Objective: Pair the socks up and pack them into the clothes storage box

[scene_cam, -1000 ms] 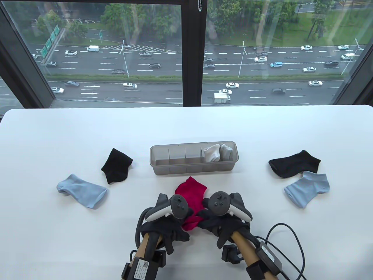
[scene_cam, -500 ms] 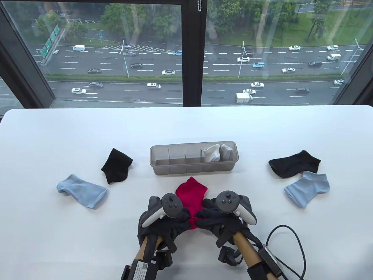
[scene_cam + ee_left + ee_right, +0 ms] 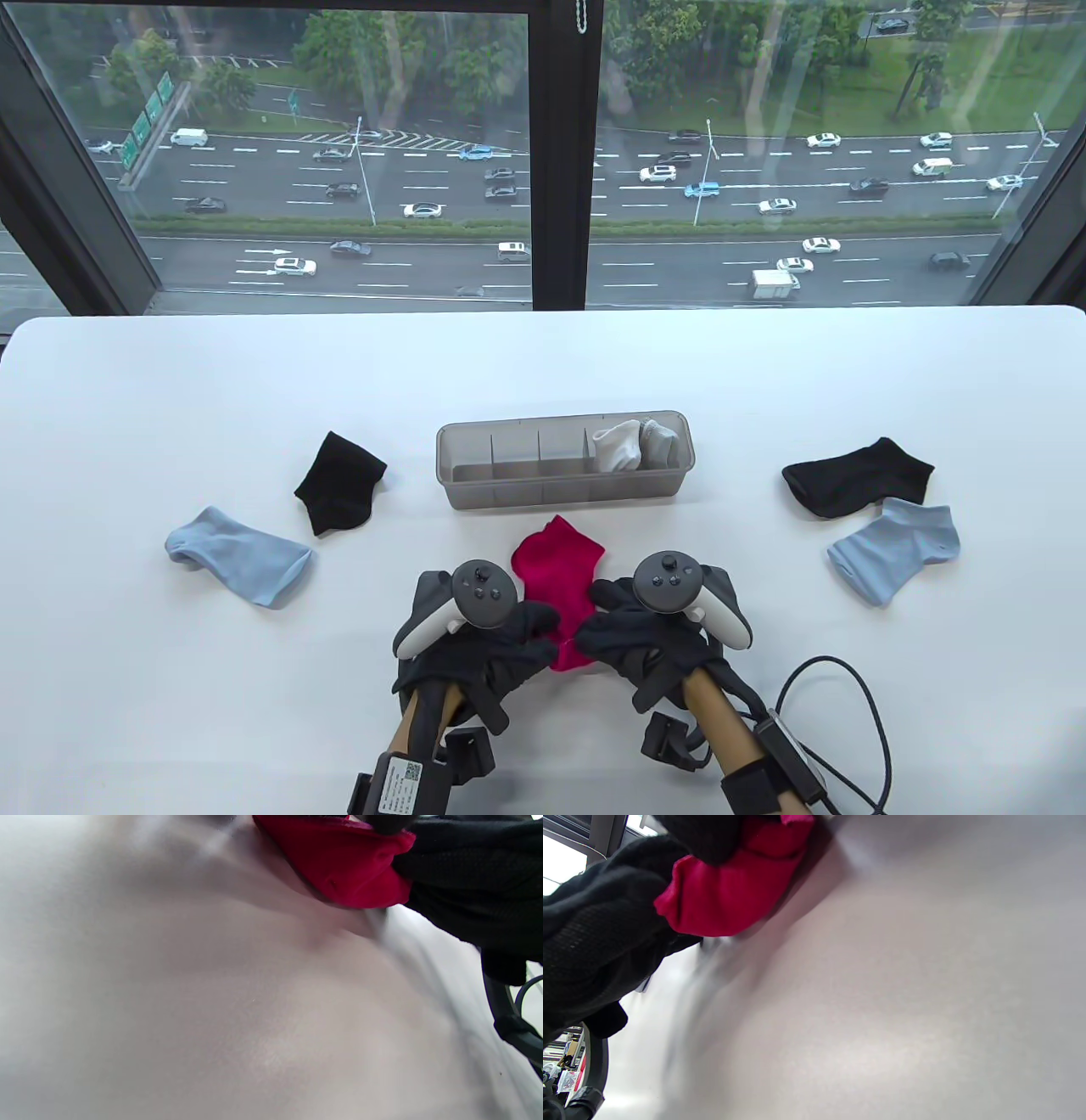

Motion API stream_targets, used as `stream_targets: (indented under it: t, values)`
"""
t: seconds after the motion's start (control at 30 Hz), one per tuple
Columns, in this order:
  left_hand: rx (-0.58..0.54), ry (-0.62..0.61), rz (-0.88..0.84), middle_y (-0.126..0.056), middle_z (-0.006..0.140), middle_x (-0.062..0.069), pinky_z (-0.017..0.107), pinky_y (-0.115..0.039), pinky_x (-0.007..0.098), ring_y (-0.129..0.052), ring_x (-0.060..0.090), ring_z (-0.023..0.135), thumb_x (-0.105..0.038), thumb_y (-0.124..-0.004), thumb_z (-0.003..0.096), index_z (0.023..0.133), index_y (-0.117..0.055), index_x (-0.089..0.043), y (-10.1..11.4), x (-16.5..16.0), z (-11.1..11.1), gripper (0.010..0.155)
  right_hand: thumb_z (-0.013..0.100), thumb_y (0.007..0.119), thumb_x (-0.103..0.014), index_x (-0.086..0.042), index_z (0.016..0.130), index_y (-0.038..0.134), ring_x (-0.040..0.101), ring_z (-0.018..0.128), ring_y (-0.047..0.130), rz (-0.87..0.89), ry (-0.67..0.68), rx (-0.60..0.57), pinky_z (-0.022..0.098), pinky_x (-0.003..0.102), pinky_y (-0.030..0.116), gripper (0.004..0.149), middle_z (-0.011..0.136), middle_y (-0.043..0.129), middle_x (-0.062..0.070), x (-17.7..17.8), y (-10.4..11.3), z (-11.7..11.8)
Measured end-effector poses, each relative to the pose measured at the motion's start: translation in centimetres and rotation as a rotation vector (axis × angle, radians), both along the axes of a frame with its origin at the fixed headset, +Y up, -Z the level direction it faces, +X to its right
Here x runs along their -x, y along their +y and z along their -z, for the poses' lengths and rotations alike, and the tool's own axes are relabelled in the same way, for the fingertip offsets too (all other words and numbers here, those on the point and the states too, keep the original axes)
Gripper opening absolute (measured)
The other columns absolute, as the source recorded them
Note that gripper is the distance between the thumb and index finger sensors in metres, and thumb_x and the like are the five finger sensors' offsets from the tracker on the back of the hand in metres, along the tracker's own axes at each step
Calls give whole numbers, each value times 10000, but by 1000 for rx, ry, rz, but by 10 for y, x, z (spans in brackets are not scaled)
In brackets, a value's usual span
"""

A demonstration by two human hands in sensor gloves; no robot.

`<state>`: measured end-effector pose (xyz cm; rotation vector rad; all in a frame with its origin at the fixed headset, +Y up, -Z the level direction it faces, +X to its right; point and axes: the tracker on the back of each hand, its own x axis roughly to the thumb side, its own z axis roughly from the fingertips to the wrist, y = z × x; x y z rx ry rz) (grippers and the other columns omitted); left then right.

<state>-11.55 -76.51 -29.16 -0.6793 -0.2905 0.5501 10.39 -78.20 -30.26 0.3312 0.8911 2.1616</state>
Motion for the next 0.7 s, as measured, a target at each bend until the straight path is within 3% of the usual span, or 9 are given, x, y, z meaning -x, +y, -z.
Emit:
stream_targets:
  t: [0.07, 0.17, 0.33, 0.4, 0.47, 0.5, 0.57, 0.63, 0.7]
  values:
    - [5, 3, 17, -447, 1242, -50, 815, -170, 625, -223, 286, 1180, -602, -623, 498, 1051, -609, -299, 0, -1, 0, 631, 633, 642, -369, -148, 924, 753, 306, 1067, -67, -7, -1, -6, 768, 503, -35, 382, 1218, 94, 113, 0, 0, 0]
    - [-42, -17, 129, -458, 1212, -131, 832, -224, 608, -262, 240, 1175, -424, -622, 560, 947, -719, -323, 2, -4, 1, 412, 634, 640, -371, -147, 925, 750, 302, 1062, -82, 15, 1, 10, 761, 498, -51, 383, 1216, 82, 112, 0, -1, 0]
    - [-33, 28, 65, -480, 1213, -123, 830, -213, 601, -266, 237, 1175, -420, -578, 574, 925, -762, -289, -1, -2, 1, 417, 583, 710, -436, -235, 1014, 653, 308, 1062, -87, -12, 8, -16, 760, 505, -51, 479, 1216, 64, 121, 2, -2, -2]
    - [-28, 46, 32, -491, 1214, -92, 825, -203, 605, -270, 251, 1173, -430, -559, 574, 949, -756, -264, -1, -1, 0, 454, 590, 701, -409, -230, 956, 708, 310, 1063, -79, -35, -2, -26, 764, 508, -45, 408, 1214, 69, 115, 4, -1, -2]
    - [-32, 49, 3, -462, 1235, 15, 819, -218, 628, -268, 315, 1172, -504, -563, 556, 1111, -462, -294, 0, -3, -2, 601, 621, 633, -405, -206, 937, 729, 307, 1057, -93, -31, 3, -15, 756, 509, -53, 386, 1211, 59, 111, 4, -2, -2]
    - [-27, 17, -20, -415, 1244, 86, 811, -212, 650, -237, 376, 1164, -537, -586, 544, 1109, -208, -378, 1, -7, -3, 699, 626, 626, -397, -194, 932, 733, 305, 1057, -90, -15, -16, -8, 755, 506, -58, 383, 1211, 62, 109, 4, -2, -2]
    - [-31, -24, 41, -346, 1234, 140, 812, -220, 661, -203, 424, 1149, -523, -623, 540, 1042, -72, -420, 2, -14, -6, 753, 629, 624, -381, -157, 915, 744, 296, 1064, -73, -5, -50, -14, 760, 501, -54, 383, 1212, 86, 107, 4, -2, -3]
    - [-108, -47, 163, -365, 1224, 126, 816, -284, 669, -254, 431, 1144, -468, -662, 543, 1049, -216, -411, 4, -21, -7, 677, 635, 605, -382, -150, 903, 744, 304, 1064, -66, -24, -52, -29, 760, 509, -45, 380, 1211, 94, 111, 6, -2, -3]
    - [-202, -15, 225, -459, 1208, 93, 818, -359, 665, -366, 414, 1145, -422, -664, 552, 1017, -553, -347, 6, -24, -8, 484, 637, 596, -380, -138, 891, 749, 306, 1064, -61, -12, -70, -25, 758, 512, -43, 382, 1211, 104, 110, 6, -2, -3]
